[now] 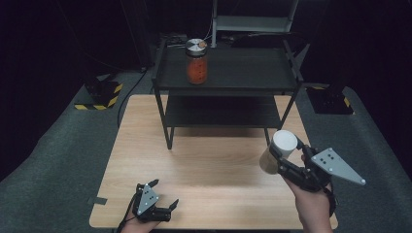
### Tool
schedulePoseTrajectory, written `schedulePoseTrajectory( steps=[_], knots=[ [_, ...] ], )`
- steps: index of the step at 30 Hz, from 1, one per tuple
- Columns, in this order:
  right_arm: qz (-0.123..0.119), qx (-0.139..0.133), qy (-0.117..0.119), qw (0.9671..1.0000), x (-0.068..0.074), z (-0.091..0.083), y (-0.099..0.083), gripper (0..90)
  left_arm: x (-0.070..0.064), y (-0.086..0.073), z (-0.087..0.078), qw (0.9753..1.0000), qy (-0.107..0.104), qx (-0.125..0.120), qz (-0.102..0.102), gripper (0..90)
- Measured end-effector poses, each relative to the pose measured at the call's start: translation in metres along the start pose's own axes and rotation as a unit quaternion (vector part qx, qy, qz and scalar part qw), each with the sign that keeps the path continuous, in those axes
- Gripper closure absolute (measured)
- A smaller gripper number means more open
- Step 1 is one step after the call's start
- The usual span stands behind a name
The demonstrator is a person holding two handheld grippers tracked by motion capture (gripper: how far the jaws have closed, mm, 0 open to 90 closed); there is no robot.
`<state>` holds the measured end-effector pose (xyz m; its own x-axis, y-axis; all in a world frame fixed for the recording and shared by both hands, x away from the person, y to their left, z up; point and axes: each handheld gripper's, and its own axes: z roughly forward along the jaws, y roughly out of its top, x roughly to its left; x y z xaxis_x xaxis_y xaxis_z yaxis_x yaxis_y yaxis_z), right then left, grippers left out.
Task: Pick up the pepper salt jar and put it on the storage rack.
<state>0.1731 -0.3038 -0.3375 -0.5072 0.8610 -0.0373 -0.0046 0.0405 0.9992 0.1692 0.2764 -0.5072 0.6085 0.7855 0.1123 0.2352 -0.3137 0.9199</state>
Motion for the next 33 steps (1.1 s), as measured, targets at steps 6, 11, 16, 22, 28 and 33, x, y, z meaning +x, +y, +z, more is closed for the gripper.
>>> schedulePoseTrajectory(
  steps=[6,11,16,22,28,33],
  knots=[
    [-0.003,-0.006,-0.003,1.0000,-0.003,0.008,0.023,33.4,0.001,0.000,0.000,1.0000,-0.001,-0.001,-0.002,0.9],
    [-0.001,-0.006,-0.005,1.0000,-0.007,0.018,0.041,33.3,0.001,0.000,0.000,1.0000,-0.002,-0.001,-0.002,0.9],
    [-0.003,-0.012,-0.007,0.9999,-0.010,0.030,0.062,33.2,0.001,-0.001,0.000,1.0000,-0.002,-0.002,-0.004,0.9],
    [-0.006,-0.019,-0.011,0.9997,-0.013,0.046,0.088,33.2,0.001,0.000,0.000,1.0000,-0.004,0.001,-0.005,0.9],
    [-0.006,-0.027,-0.017,0.9995,-0.015,0.061,0.111,33.1,0.002,0.000,-0.001,1.0000,-0.006,0.001,-0.006,0.9],
    [-0.011,-0.035,-0.017,0.9992,-0.016,0.074,0.127,33.1,0.003,-0.001,-0.001,0.9999,-0.007,-0.001,-0.010,0.9]
  ],
)
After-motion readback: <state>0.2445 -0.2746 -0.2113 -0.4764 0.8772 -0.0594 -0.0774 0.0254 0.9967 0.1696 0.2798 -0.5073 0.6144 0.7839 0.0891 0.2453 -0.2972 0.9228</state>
